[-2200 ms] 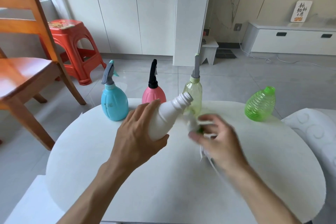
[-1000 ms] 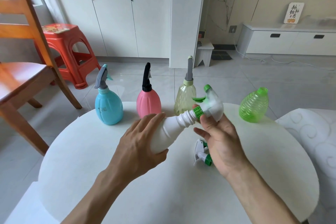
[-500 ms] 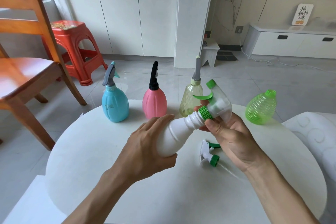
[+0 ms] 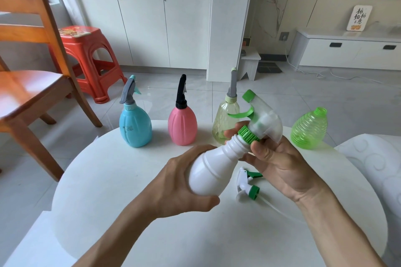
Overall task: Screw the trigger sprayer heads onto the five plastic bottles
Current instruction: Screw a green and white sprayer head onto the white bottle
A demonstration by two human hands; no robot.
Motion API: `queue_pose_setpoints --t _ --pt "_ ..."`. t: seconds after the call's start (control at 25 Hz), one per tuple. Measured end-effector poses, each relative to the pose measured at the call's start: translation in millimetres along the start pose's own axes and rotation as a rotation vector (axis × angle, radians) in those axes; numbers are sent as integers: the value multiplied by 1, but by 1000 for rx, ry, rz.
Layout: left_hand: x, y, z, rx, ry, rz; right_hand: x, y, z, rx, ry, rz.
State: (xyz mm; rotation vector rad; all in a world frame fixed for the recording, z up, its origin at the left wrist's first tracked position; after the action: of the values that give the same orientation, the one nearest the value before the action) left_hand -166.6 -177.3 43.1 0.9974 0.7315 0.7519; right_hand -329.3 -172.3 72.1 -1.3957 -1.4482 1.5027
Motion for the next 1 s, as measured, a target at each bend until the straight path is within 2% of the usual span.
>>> queue_pose_setpoints --t 0.12,0.28,0.4,0.6,1.0 --pt "0 0 -4 2 16 2 0 1 3 26 76 -25" --pt "1 4 -2 -196 133 -47 4 16 8 41 317 -66" --pt "0 3 -4 -242 157 -61 6 21 8 49 423 -82" --pt "-1 3 1 -246 197 -90 3 16 3 153 417 -79" --pt "1 6 5 -228 205 -97 3 16 5 48 416 -64"
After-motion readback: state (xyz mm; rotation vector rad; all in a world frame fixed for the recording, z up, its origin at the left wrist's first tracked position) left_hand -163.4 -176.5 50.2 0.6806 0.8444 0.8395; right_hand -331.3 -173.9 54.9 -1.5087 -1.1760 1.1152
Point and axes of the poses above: each hand's wrist, its own x-axis away from the middle knuckle, its own z-axis out of the back of the hand, y = z × x, the point moved 9 cm from there along -x, towards the middle knuckle, and after that the axes turned 11 degrees about x, right-handed, at the moved point
